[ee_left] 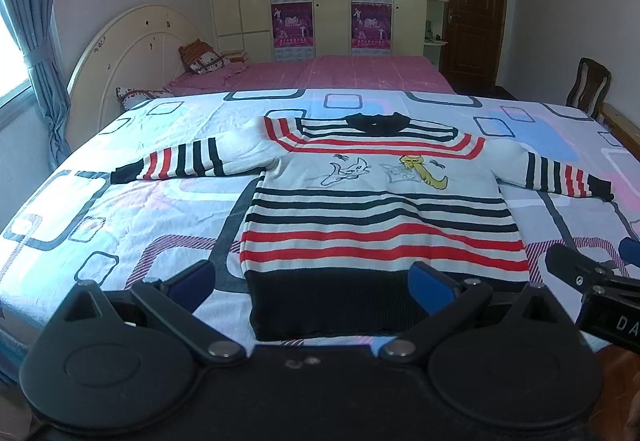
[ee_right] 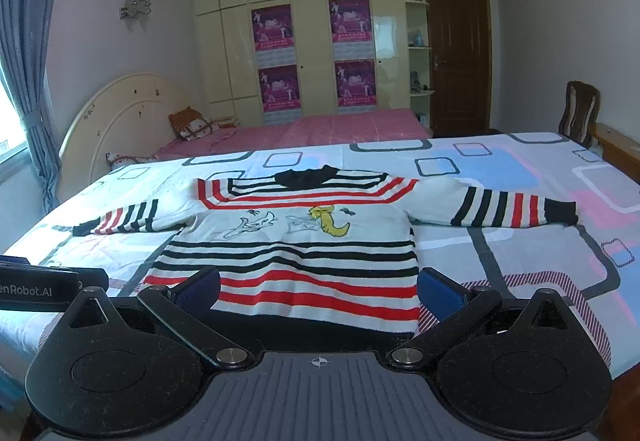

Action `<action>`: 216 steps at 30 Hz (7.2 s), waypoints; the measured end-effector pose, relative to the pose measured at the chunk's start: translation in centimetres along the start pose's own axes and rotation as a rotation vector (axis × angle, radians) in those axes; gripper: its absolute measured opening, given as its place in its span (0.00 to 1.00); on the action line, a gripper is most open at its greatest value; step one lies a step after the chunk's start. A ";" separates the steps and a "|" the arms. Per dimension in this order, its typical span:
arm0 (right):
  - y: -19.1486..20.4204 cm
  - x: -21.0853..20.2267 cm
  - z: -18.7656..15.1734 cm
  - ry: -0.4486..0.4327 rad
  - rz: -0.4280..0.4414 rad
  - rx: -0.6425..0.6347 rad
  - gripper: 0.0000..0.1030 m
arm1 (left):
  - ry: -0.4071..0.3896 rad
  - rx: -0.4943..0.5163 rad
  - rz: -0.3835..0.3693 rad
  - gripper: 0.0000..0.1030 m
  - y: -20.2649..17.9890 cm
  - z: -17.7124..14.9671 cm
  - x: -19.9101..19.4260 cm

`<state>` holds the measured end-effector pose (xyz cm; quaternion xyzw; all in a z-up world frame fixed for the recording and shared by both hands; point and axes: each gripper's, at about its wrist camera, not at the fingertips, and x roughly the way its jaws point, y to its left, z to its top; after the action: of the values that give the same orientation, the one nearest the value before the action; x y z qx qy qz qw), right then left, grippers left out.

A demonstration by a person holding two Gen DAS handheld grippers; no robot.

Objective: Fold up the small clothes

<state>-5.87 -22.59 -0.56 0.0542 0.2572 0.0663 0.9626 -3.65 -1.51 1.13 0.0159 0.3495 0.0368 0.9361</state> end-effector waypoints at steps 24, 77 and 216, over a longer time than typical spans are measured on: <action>0.2 0.4 0.1 0.007 -0.001 0.005 1.00 | 0.011 -0.002 -0.006 1.00 0.2 0.0 0.3; -1.1 13.1 3.3 0.068 -0.204 0.122 1.00 | 0.105 0.096 -0.070 1.00 3.7 8.1 16.1; -17.7 30.9 6.0 0.198 -0.141 0.165 0.51 | 0.113 -0.168 -0.147 0.37 2.7 16.2 39.9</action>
<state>25.51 -35.63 -12.92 0.1080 0.3585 -0.0180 0.9271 36.82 4.34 -12.53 -0.0905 0.3978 -0.0018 0.9130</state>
